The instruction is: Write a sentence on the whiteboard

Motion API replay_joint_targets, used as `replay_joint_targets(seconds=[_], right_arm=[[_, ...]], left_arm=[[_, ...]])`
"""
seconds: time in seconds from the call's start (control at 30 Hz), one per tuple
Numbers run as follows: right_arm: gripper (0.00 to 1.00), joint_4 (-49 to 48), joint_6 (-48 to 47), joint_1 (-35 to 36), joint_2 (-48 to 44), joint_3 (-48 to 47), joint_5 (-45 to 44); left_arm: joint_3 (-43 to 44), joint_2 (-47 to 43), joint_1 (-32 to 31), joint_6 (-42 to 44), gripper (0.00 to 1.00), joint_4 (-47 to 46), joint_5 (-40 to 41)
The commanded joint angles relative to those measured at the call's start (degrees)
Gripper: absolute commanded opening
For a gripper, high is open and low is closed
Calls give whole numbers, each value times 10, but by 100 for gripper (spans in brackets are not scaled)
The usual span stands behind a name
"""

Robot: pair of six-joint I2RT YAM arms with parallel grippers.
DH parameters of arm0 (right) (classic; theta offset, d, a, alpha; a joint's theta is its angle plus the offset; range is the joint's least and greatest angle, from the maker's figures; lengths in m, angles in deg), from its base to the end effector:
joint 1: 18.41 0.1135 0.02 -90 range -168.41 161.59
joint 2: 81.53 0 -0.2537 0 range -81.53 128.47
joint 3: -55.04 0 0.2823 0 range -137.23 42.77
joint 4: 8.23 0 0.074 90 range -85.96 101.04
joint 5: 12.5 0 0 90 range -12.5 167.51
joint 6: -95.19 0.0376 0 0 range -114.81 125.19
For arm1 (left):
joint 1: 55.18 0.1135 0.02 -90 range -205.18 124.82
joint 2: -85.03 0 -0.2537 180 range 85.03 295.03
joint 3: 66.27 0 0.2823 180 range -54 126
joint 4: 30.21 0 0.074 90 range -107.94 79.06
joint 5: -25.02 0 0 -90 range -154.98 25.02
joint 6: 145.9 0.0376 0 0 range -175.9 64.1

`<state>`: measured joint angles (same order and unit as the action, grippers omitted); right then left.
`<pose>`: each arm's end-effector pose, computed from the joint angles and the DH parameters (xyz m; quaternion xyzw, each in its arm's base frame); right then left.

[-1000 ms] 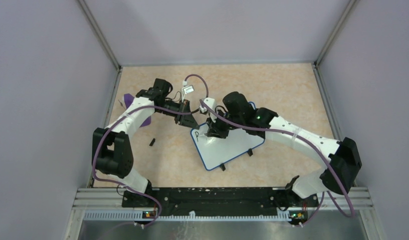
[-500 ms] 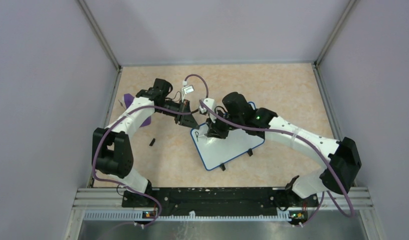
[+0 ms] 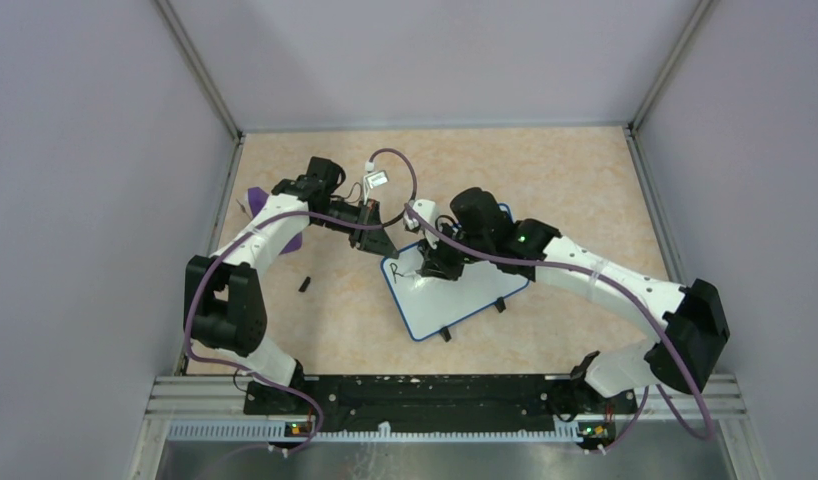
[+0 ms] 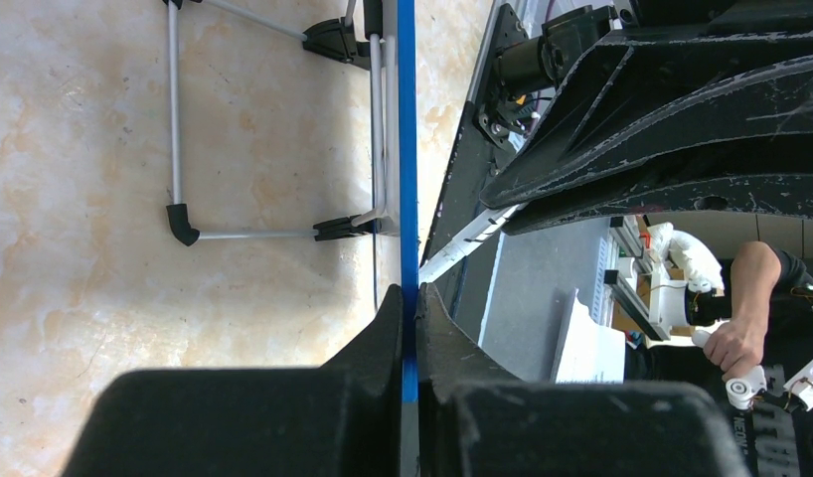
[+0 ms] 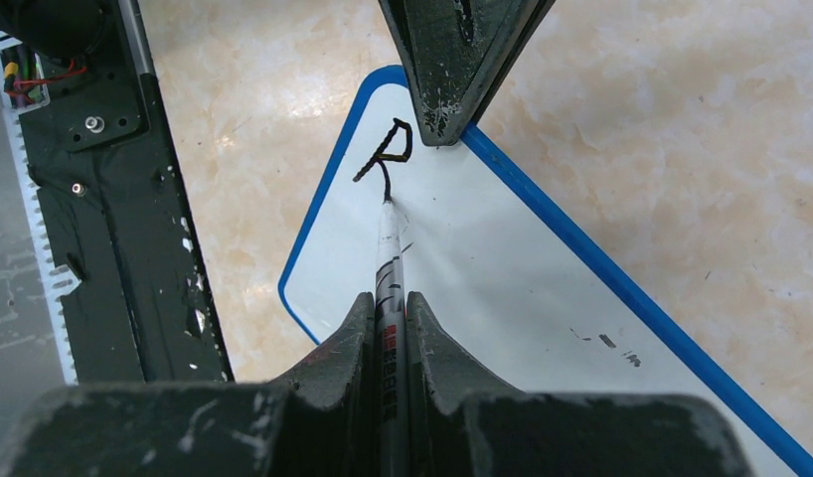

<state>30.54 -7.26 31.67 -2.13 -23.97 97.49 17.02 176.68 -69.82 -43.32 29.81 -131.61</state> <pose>0.2086 0.2693 0.2919 -0.5253 0.7216 0.2847 0.3496 0.3196 -0.1192 0.2434 0.2933 0.7735 -0.5422 0.1470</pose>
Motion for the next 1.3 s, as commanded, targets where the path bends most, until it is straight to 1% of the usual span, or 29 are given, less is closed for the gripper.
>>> replay_joint_targets(seconds=[0.0, 0.57, 0.83, 1.0, 1.27], right_arm=[[0, -9, -12, 5, 0, -1, -20], [0, -20, -7, 25, 38, -48, -11], [0, -8, -3, 22, 17, -56, 3], [0, 12, -8, 2, -8, -52, 18], [0, 16, -14, -24, -36, -26, 7]], left_arm=[[8, 6, -6, 15, 0, 3, -5], [9, 6, -6, 21, 0, 5, -5], [22, 16, -6, 47, 0, 22, -1], [42, 27, -6, 71, 0, 40, 9], [76, 47, -6, 103, 0, 63, 18]])
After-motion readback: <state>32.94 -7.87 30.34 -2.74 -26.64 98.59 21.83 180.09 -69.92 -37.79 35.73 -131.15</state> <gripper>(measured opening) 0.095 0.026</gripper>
